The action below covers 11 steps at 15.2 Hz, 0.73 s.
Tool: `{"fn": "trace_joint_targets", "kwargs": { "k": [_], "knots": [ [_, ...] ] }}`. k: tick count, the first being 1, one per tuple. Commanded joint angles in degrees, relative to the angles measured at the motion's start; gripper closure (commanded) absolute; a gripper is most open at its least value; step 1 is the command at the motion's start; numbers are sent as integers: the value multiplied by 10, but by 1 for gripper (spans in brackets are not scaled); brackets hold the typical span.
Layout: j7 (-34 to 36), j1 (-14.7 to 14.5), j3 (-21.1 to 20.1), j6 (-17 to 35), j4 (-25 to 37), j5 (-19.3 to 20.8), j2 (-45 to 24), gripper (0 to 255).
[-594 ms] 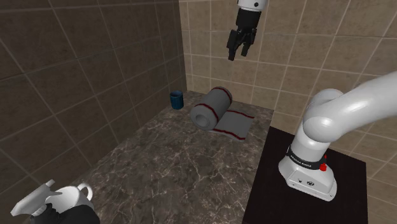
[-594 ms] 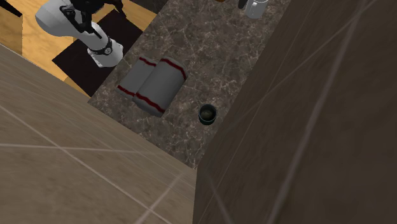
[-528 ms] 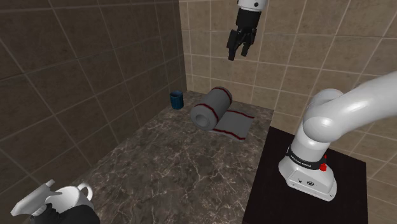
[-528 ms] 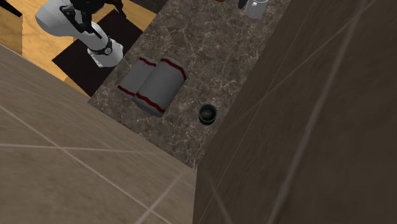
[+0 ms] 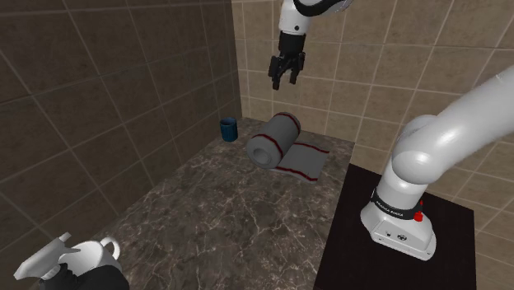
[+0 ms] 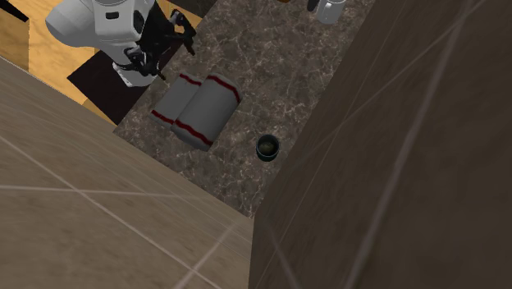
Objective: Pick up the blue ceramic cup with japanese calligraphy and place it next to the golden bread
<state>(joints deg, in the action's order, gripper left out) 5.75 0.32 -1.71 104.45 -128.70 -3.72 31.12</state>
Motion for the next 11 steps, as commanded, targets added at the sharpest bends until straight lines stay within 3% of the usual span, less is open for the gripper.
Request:
{"fn": "trace_joint_targets", "kwargs": {
  "k": [1,11],
  "knots": [
    [1,2,-1,19,19,1,-44,0],
    [16,4,-7,91,140,9,-267,0]
  ]
}}
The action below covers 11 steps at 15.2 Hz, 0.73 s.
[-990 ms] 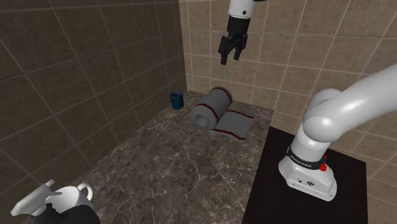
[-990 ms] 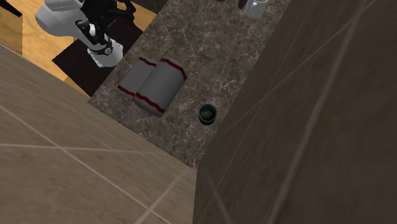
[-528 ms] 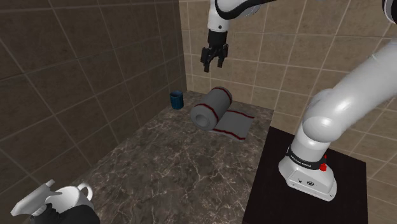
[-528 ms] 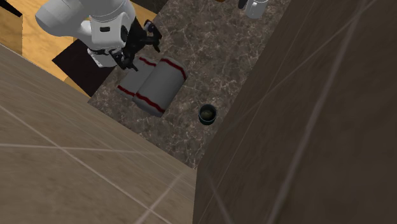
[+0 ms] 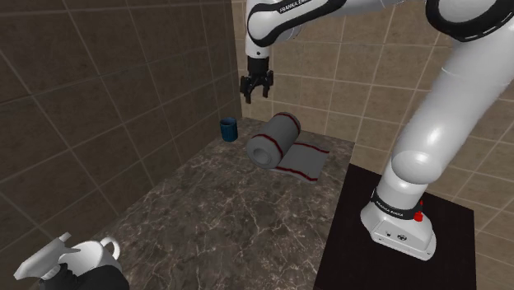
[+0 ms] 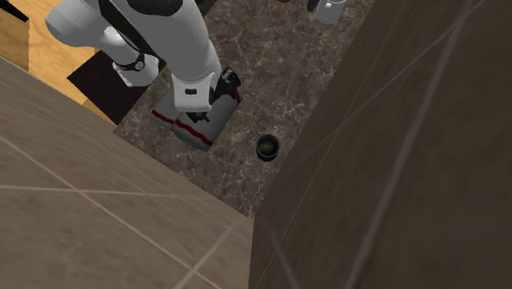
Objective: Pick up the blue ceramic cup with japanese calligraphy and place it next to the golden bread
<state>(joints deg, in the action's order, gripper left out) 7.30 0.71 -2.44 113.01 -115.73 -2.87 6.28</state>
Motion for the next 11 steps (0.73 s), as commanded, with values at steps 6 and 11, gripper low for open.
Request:
{"fn": "trace_joint_targets", "kwargs": {
  "k": [6,11],
  "knots": [
    [11,0,0,17,118,9,-158,0],
    [19,-2,2,8,234,14,-279,0]
  ]
}}
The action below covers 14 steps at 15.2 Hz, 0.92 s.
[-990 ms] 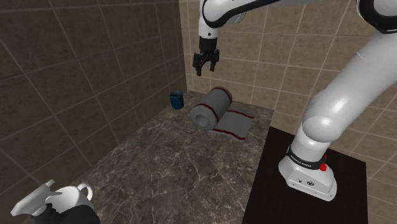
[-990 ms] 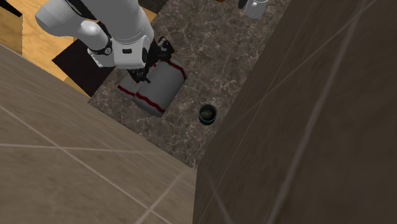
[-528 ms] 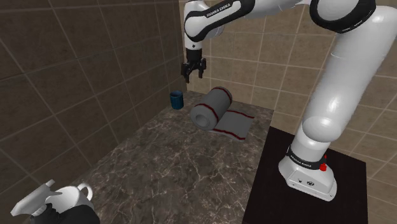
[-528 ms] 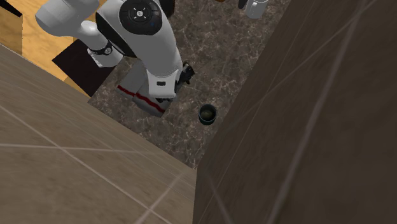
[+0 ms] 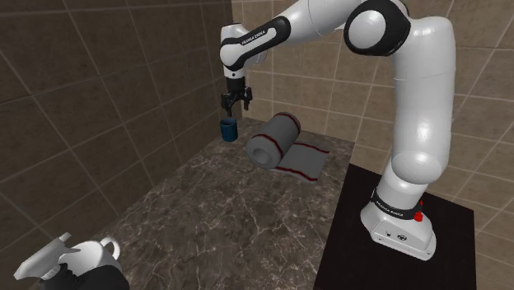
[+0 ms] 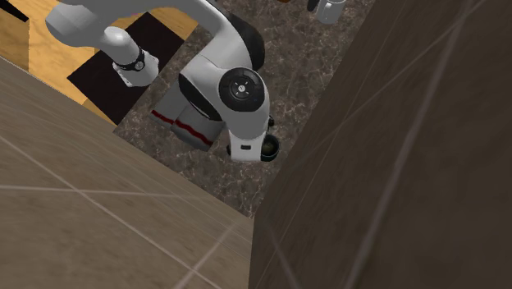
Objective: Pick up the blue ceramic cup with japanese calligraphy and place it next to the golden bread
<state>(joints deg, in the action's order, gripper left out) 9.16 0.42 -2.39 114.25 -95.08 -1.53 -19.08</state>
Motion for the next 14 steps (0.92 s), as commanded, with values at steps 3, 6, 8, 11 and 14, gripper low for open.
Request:
{"fn": "trace_joint_targets", "kwargs": {
  "k": [3,6,8,11,14],
  "knots": [
    [3,-1,2,-18,99,3,-91,0],
    [3,-1,2,2,85,3,-98,0],
    [3,-2,2,15,77,3,-103,0],
    [3,-2,2,31,67,4,-109,0],
    [3,-2,2,31,67,4,-109,0]
  ]
}}
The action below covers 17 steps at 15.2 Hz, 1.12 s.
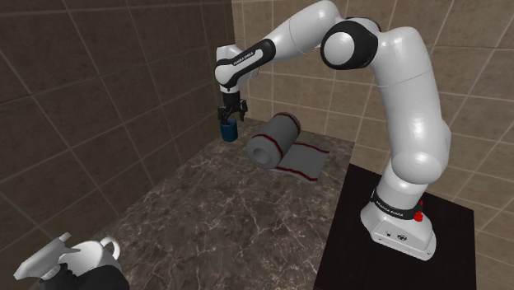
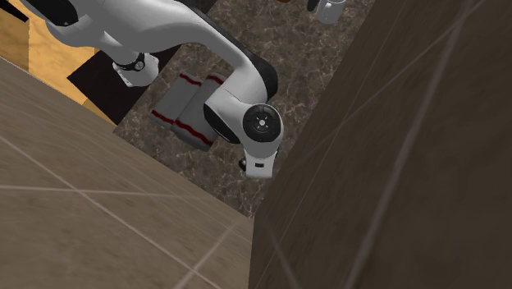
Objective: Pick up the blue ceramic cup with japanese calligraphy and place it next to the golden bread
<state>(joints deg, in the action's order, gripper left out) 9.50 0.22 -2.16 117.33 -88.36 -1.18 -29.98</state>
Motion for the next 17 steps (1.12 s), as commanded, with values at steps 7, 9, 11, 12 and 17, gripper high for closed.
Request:
{"fn": "trace_joint_targets", "kwargs": {
  "k": [7,9,11,12,17],
  "knots": [
    [0,0,0,1,0,0,0,255],
    [0,0,0,1,0,0,0,255],
    [0,0,0,1,0,0,0,255],
    [0,0,0,1,0,0,0,255],
    [0,0,0,-18,10,0,8,255]
  ]
}}
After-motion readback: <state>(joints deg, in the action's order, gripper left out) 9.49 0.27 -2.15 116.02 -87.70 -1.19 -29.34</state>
